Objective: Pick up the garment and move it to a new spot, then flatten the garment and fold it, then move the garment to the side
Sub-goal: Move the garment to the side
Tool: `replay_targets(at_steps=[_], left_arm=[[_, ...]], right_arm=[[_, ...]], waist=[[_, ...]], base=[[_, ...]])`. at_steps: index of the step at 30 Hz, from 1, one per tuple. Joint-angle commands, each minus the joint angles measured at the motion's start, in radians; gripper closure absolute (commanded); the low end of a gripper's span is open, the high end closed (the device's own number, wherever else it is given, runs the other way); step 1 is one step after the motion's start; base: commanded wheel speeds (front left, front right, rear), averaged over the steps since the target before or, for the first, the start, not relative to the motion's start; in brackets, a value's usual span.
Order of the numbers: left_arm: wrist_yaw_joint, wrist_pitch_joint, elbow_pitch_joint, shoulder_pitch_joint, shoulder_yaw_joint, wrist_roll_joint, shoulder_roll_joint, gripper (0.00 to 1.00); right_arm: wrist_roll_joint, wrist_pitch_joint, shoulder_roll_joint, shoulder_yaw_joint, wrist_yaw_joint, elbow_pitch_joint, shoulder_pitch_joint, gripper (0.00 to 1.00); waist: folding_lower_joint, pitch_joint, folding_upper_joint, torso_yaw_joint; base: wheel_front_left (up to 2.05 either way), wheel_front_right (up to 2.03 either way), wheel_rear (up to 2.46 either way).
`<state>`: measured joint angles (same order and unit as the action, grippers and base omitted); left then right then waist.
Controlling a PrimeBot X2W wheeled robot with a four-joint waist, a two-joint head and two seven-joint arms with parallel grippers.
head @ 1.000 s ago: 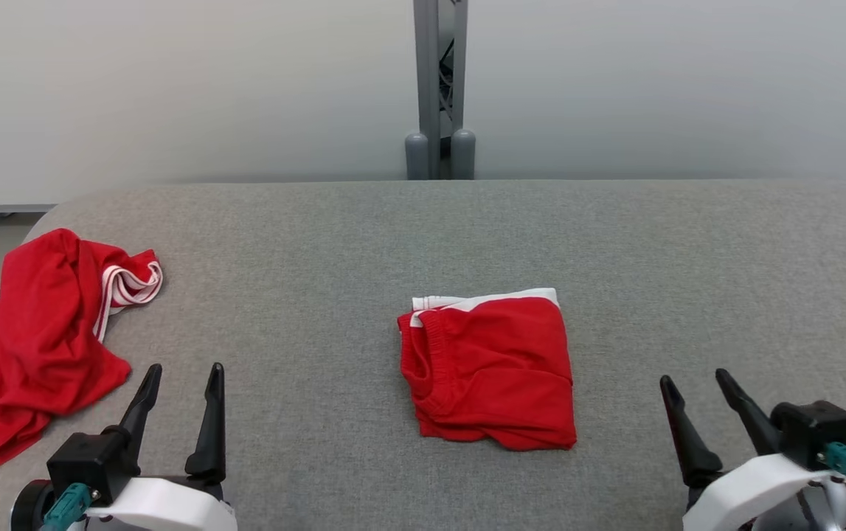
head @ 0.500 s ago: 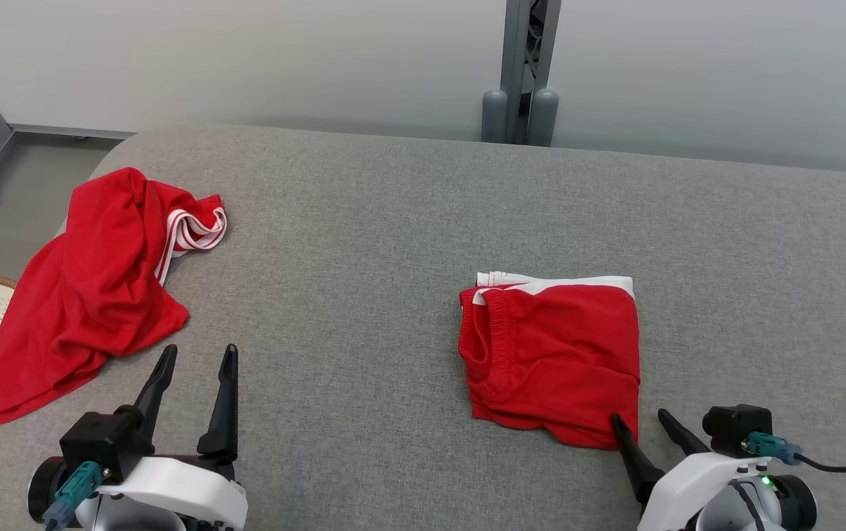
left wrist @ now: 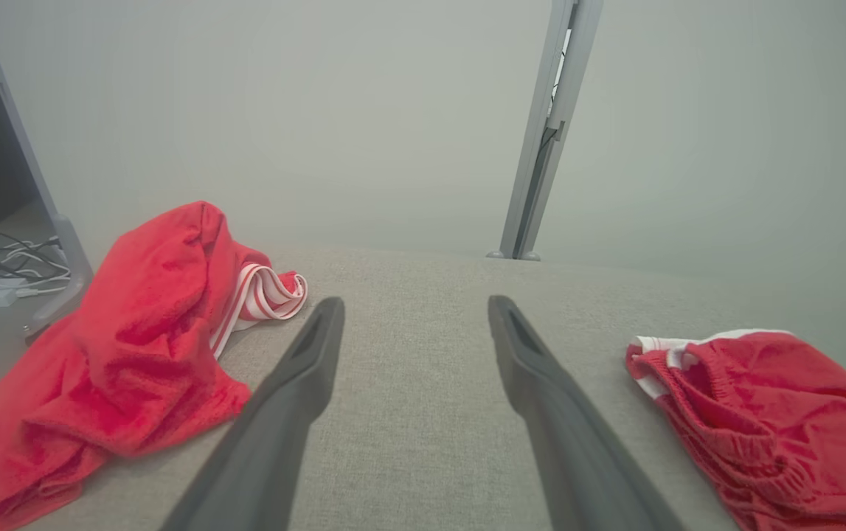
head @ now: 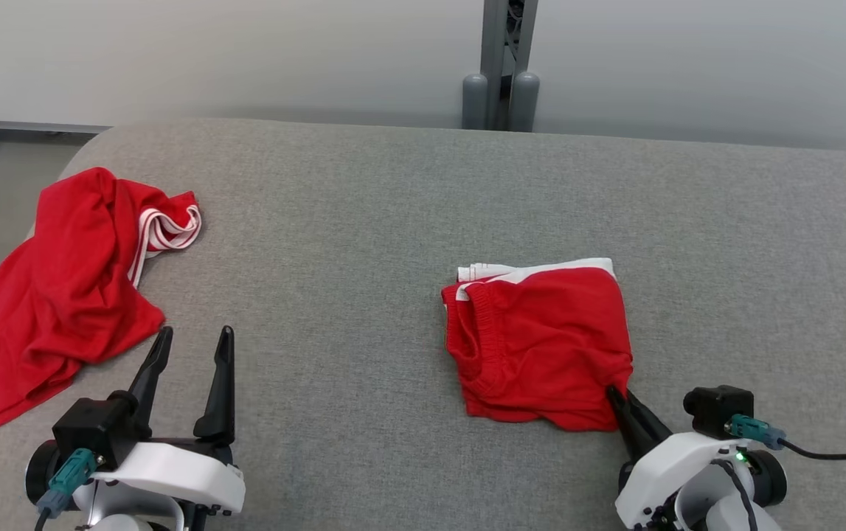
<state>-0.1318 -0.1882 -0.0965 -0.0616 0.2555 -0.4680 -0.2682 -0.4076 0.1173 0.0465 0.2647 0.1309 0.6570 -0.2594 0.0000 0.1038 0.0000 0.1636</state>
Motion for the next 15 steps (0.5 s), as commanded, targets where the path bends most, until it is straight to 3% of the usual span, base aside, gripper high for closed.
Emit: replay_targets(at_steps=[1,7,15], left_arm=[[0.005,-0.007,-0.001,-0.017,-0.004,-0.007,-0.002,0.0],[0.015,-0.012,0.002,-0.04,0.001,-0.007,-0.008,0.0],[0.037,0.002,0.034,-0.097,0.015,0.013,-0.034,0.0]], right_arm=[[0.014,0.018,0.009,-0.01,0.0,0.002,-0.013,1.0],[0.131,0.041,0.009,-0.067,0.0,-0.02,-0.004,1.0],[0.21,0.032,0.01,-0.142,-0.001,-0.084,0.022,1.0]], waist=[[0.0,0.009,0.0,-0.021],[0.0,0.045,0.0,-0.125],[0.0,0.127,0.0,-0.325]], base=[[0.0,0.0,0.0],[0.0,0.0,0.0],[0.0,0.0,0.0]])
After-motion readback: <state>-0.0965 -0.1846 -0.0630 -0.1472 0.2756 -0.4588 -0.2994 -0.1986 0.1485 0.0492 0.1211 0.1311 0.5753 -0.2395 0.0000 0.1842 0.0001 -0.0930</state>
